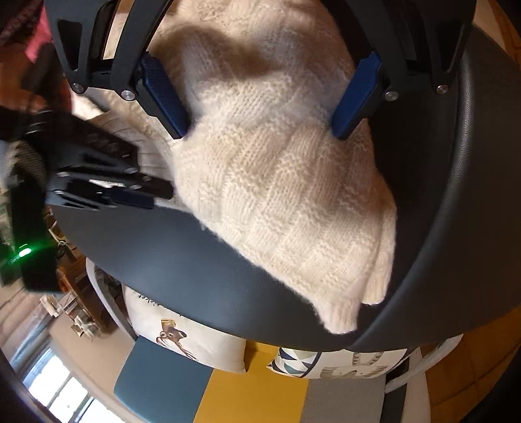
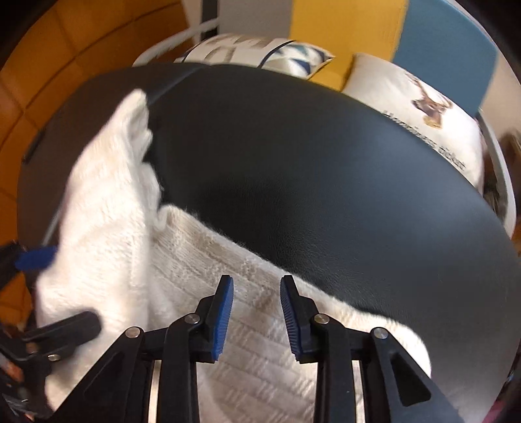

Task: Fold clothes
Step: 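Lower the held sweater back onto the table with both grippers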

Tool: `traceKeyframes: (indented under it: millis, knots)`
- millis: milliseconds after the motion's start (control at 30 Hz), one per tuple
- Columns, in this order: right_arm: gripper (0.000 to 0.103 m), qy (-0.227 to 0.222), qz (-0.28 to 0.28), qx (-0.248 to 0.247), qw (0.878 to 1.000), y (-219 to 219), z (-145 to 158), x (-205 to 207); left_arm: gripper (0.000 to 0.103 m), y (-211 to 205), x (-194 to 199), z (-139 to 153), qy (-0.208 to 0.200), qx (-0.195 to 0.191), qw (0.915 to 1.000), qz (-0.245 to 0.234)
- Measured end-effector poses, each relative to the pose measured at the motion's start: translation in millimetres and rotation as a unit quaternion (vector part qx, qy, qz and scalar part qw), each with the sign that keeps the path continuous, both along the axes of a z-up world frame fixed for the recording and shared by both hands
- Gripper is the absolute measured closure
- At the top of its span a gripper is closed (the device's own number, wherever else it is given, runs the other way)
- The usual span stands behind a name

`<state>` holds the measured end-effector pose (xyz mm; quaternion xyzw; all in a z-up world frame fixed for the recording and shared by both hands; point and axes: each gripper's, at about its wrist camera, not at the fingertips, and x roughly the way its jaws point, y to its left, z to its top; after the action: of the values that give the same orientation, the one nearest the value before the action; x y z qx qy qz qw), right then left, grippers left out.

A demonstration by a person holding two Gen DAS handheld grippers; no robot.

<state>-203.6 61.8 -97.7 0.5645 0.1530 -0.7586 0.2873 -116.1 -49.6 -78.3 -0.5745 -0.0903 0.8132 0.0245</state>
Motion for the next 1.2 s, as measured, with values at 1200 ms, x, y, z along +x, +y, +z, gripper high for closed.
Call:
traceKeyframes:
  millis: [1200]
  knots:
    - [0.092, 0.021, 0.086, 0.012, 0.996, 15.3, -10.9, 22.6, 0.000, -37.5, 23.6, -16.3, 0.024, 0.011, 0.9996, 0.006]
